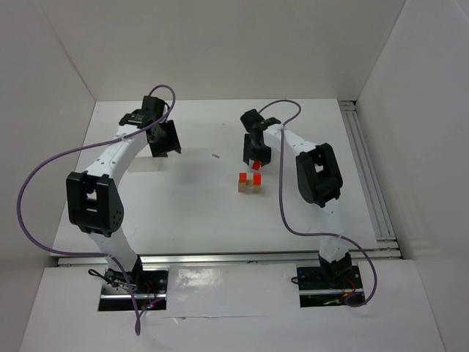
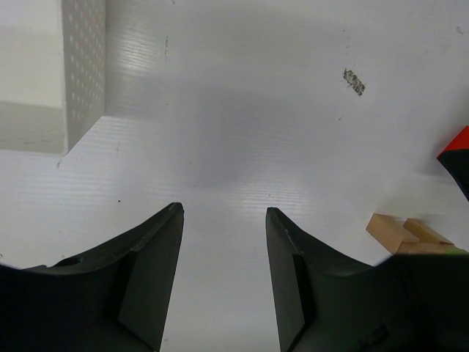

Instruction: Build the wood block tower

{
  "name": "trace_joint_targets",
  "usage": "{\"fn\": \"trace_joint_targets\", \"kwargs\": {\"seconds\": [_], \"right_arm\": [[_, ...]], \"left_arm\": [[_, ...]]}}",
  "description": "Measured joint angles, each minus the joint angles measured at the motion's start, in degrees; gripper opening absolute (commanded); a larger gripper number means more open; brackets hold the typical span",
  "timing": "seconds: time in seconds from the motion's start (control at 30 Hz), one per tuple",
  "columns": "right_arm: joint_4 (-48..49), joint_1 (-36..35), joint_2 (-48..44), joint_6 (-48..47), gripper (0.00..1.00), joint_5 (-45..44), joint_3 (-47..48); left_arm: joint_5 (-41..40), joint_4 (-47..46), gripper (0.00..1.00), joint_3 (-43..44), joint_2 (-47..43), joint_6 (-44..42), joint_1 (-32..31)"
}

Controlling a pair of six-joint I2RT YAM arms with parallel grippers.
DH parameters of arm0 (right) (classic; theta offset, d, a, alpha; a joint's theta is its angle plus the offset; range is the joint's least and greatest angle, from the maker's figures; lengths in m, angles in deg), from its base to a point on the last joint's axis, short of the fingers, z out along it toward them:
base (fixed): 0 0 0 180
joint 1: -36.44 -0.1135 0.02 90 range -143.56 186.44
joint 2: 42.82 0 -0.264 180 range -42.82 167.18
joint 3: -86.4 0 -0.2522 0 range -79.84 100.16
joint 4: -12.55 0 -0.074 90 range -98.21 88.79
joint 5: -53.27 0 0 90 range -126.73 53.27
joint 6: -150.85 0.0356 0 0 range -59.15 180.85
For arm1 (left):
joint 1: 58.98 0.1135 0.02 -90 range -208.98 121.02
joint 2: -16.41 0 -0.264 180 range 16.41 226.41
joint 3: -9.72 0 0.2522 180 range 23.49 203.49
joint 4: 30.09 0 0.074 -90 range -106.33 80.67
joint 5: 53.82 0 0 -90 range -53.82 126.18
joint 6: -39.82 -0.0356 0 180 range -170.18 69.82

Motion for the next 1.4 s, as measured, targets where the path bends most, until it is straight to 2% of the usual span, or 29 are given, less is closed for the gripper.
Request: {"fn": "trace_joint_targets", "kwargs": {"seconds": [0.13, 0.17, 0.27, 0.4, 0.47, 0.73, 0.93, 1.13, 1.4], "right_arm": [[0.09, -0.24, 0.07, 0.2, 0.55, -0.42, -0.13], [0.15, -0.24, 0.11, 0.17, 0.5, -0.48, -0.13], [0.5, -0.24, 1.03, 0.22, 0.45, -0.79, -0.09], [0.61, -0.24, 2.58, -0.39, 0.34, -1.4, 1.11], [0.76, -0.24, 3.17, -0.92, 0.22, -1.49, 2.08], [0.96, -0.26, 4.09, -2.73, 0.22, -2.58, 6.86], [0.68, -1.95, 4.09, -3.65, 0.22, -2.91, 15.67], [0.81, -9.51, 4.52, -4.26, 0.22, -0.5, 24.13], [1.07, -19.78, 10.64, -4.31, 0.23, 2.84, 25.83]], "left_arm": [[-0.02, 0.11, 0.61, 0.0, 0.0, -0.66, 0.0], [-0.02, 0.11, 0.61, 0.0, 0.0, -0.83, 0.0], [-0.07, 0.17, 0.61, 0.0, 0.0, -0.98, 0.0], [-0.26, 0.2, 0.61, 0.0, 0.0, -1.01, 0.0], [-0.42, 0.2, 0.61, 0.0, 0.0, -1.01, 0.0], [-0.7, 0.22, 0.61, -0.07, 0.0, -1.01, 0.31], [-1.66, 0.28, 0.61, -0.17, -0.35, -1.01, 1.4], [-3.1, 0.57, 0.61, -0.68, -3.61, -1.18, 5.27], [-11.34, 2.34, 0.62, -1.16, -12.24, -1.16, 9.51]]}}
